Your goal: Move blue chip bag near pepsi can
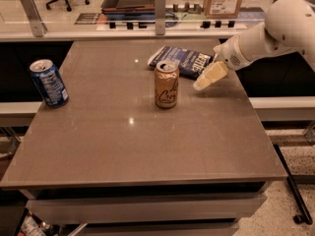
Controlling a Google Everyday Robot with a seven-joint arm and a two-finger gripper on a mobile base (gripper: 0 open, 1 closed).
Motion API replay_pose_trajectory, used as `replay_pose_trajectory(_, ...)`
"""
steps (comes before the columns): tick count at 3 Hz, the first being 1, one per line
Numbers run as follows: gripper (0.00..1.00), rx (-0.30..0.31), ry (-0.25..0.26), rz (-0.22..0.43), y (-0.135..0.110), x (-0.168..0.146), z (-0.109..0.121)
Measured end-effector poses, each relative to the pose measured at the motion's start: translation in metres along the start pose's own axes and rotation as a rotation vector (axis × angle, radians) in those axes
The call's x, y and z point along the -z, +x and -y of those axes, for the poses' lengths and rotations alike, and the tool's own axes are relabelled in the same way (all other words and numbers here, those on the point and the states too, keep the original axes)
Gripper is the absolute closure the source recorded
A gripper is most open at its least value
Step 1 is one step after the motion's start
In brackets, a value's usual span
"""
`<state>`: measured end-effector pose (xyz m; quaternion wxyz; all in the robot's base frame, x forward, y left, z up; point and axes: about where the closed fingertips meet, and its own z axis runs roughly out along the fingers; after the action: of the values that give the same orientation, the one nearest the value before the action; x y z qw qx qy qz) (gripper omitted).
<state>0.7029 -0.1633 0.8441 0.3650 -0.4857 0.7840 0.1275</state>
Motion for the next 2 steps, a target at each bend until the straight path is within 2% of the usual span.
replay_pose_trajectory(1, 0.00, -0.025, -0.003, -0.025, 0.000, -0.021, 0.002)
replay_pose_trajectory(2, 0.00, -0.033, -0.002, -0.013, -0.007, -0.033, 0.007)
